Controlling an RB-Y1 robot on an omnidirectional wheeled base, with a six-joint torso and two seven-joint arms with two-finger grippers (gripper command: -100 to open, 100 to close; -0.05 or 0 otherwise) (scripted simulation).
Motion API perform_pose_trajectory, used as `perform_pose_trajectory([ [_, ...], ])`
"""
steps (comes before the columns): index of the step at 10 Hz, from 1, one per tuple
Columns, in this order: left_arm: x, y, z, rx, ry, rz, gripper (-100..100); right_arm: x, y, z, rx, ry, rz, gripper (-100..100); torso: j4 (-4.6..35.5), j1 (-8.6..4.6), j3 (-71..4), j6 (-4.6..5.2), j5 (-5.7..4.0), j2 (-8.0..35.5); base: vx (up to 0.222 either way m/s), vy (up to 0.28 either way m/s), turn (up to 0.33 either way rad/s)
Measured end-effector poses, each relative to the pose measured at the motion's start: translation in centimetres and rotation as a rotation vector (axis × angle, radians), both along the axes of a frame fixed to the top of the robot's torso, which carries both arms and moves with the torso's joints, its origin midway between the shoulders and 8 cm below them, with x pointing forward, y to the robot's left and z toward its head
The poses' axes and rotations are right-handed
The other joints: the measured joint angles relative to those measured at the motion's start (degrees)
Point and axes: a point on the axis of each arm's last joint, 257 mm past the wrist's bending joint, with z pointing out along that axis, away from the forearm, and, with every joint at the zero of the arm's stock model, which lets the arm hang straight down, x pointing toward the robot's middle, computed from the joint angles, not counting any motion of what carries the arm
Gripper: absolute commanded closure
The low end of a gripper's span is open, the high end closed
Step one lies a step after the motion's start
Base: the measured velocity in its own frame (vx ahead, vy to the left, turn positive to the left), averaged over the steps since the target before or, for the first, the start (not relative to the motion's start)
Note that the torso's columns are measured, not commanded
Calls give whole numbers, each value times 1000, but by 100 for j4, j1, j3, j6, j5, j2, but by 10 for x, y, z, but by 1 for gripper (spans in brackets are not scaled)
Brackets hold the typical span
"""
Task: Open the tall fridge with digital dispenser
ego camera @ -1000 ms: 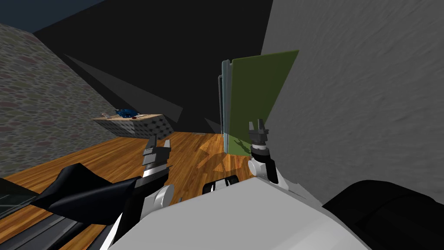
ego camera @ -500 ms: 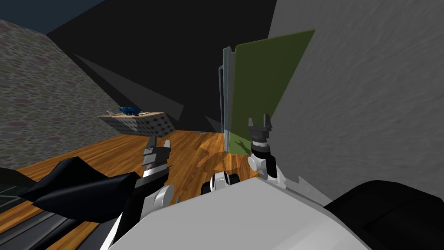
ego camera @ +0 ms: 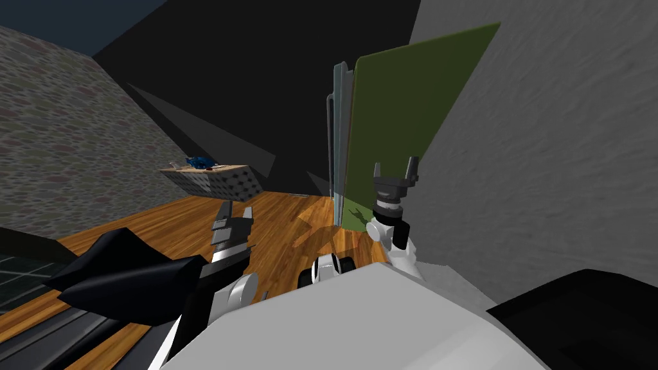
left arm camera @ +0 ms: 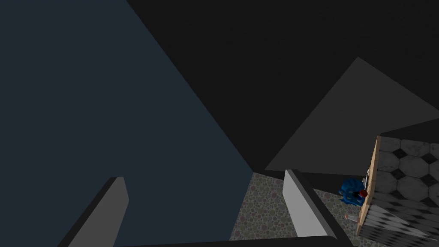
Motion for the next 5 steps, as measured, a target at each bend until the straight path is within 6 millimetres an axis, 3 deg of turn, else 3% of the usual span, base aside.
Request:
perform_pose_trajectory([
  [5, 0, 0, 0, 0, 0, 0, 0, -20, -14, 44, 73, -204, 68, -100, -2, -6, -5, -3, -1, -9, 51, -9, 76],
])
